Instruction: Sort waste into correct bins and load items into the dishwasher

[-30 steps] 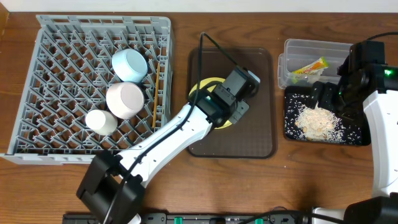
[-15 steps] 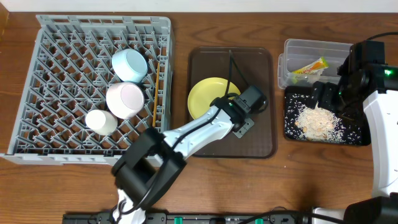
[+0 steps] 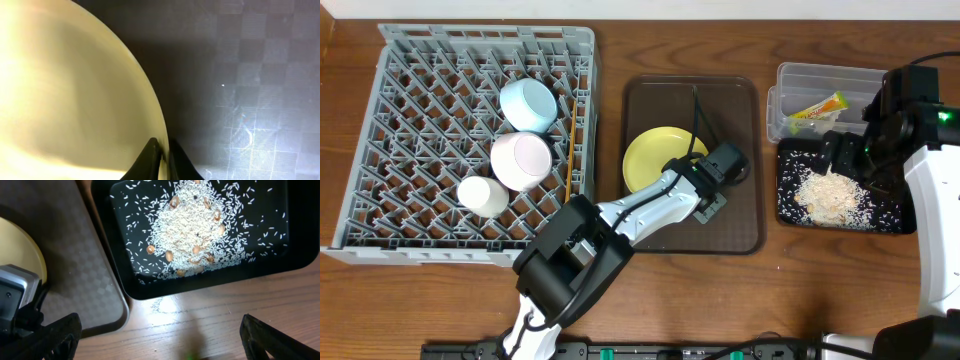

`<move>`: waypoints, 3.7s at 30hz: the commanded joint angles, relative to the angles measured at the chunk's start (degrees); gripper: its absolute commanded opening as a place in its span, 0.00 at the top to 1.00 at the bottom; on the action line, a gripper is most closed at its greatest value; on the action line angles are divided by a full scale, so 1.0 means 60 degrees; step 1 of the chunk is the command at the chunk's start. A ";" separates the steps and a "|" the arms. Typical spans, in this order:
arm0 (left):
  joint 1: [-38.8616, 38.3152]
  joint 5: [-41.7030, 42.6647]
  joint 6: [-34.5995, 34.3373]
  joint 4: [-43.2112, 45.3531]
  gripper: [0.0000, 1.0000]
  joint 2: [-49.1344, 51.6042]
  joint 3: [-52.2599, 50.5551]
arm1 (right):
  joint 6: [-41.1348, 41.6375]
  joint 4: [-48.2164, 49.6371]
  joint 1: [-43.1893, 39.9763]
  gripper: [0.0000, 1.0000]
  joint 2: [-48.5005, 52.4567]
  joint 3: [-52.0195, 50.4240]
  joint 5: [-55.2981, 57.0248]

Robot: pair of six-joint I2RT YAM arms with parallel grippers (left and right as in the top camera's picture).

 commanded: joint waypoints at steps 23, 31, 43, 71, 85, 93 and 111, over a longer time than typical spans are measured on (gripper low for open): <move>-0.0007 -0.1129 -0.0015 -0.1195 0.92 -0.1304 0.0641 | 0.0124 0.0004 -0.0062 0.01 -0.0098 0.0044 -0.0036; -0.0015 -0.1140 -0.0015 -0.1217 0.92 -0.1304 0.0641 | 0.0124 0.0007 -0.0062 0.01 -0.0098 0.0044 -0.0036; -0.0015 -0.0375 -0.0051 -0.0801 0.83 -0.1213 0.0470 | 0.0124 0.0007 -0.0062 0.01 -0.0098 0.0044 -0.0036; -0.0011 -0.0029 -0.0047 0.0674 0.21 0.0160 0.0448 | 0.0120 0.0000 -0.0062 0.01 -0.0098 0.0044 -0.0033; 0.0004 -0.0994 -0.0055 0.0007 0.57 0.0630 0.0160 | 0.0120 0.0007 -0.0062 0.01 -0.0098 0.0044 -0.0033; 0.0004 -0.0994 -0.0047 0.0015 0.81 0.0648 -0.0240 | 0.0120 0.0004 -0.0062 0.01 -0.0098 0.0044 -0.0036; -0.0237 -0.2725 0.0240 -0.1246 0.92 0.0517 0.0823 | 0.0120 0.0007 -0.0062 0.01 -0.0098 0.0044 -0.0033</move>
